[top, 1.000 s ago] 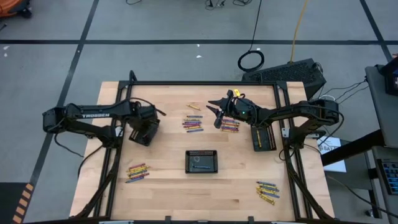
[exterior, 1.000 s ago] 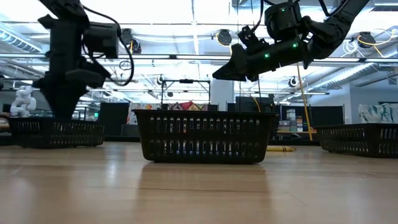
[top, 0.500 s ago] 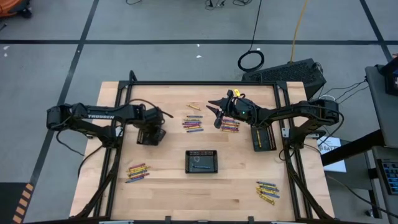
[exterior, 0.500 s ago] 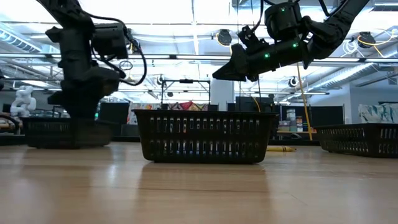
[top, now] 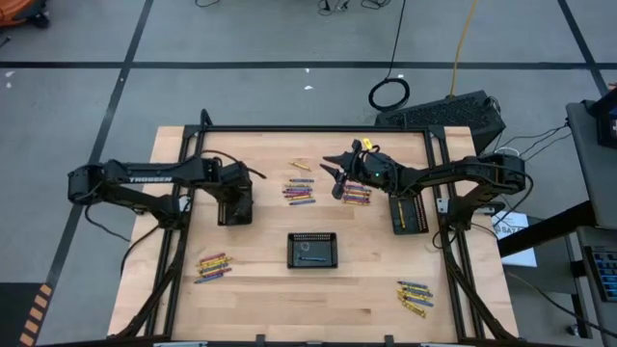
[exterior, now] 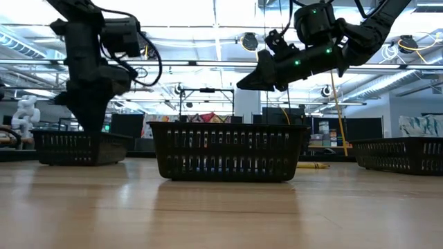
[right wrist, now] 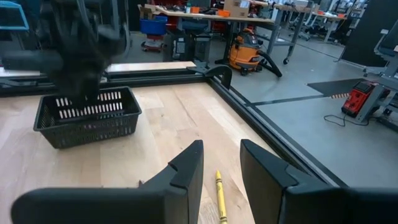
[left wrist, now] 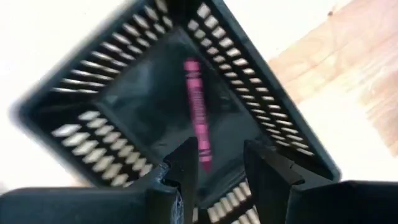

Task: Sort crayons
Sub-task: Put the yellow crayon into the right black basket

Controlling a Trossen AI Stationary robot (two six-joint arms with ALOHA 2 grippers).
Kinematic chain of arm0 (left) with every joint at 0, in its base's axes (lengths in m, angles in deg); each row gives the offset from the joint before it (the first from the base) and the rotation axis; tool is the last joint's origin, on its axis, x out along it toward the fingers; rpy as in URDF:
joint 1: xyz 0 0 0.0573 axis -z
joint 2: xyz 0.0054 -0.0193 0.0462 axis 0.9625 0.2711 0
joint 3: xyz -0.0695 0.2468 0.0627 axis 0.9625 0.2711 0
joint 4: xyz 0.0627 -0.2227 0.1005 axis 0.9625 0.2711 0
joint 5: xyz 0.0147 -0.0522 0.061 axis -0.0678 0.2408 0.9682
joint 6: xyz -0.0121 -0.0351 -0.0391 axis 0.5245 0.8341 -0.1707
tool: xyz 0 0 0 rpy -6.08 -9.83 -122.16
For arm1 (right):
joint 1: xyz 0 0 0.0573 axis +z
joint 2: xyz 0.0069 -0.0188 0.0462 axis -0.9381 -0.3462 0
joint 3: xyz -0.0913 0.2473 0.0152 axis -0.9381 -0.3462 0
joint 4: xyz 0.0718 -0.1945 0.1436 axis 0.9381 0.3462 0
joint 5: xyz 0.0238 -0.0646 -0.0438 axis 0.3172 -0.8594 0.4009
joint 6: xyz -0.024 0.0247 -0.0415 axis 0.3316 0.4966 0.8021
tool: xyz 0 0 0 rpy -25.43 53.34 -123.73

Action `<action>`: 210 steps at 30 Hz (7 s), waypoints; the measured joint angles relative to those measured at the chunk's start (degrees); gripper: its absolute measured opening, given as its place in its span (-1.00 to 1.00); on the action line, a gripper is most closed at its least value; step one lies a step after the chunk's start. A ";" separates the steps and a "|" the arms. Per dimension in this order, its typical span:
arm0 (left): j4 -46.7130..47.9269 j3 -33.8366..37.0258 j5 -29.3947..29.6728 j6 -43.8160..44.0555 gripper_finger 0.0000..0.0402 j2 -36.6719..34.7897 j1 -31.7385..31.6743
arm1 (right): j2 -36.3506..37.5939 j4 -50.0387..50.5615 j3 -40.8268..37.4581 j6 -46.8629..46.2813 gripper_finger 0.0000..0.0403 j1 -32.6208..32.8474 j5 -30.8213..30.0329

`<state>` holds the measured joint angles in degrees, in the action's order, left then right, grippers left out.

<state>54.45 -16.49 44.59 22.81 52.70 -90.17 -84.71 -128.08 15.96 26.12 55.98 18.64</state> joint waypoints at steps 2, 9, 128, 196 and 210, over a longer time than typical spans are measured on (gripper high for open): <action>0.65 -0.80 3.73 -2.95 -0.37 -1.76 0.02 | 0.00 0.89 0.00 0.02 -0.55 0.00 -0.01; -15.60 -0.51 28.34 -13.40 -0.37 -4.69 2.44 | 0.01 6.62 0.00 0.60 -0.55 0.00 -0.09; -50.56 -11.77 -6.22 -73.23 -0.37 34.38 -15.92 | -16.87 54.28 25.48 7.67 -0.41 -13.72 25.49; -37.97 -26.17 -11.31 -62.04 -0.16 45.99 -19.27 | -10.08 -1.82 -2.23 -2.59 -0.16 -4.37 7.52; -32.00 -26.49 -5.15 -64.37 -0.95 45.67 -19.17 | -10.08 -1.33 -2.23 -2.41 -0.16 -4.35 7.50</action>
<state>22.45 -42.98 39.44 -41.57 98.38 -109.34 -94.79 -129.41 13.73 23.72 51.63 26.14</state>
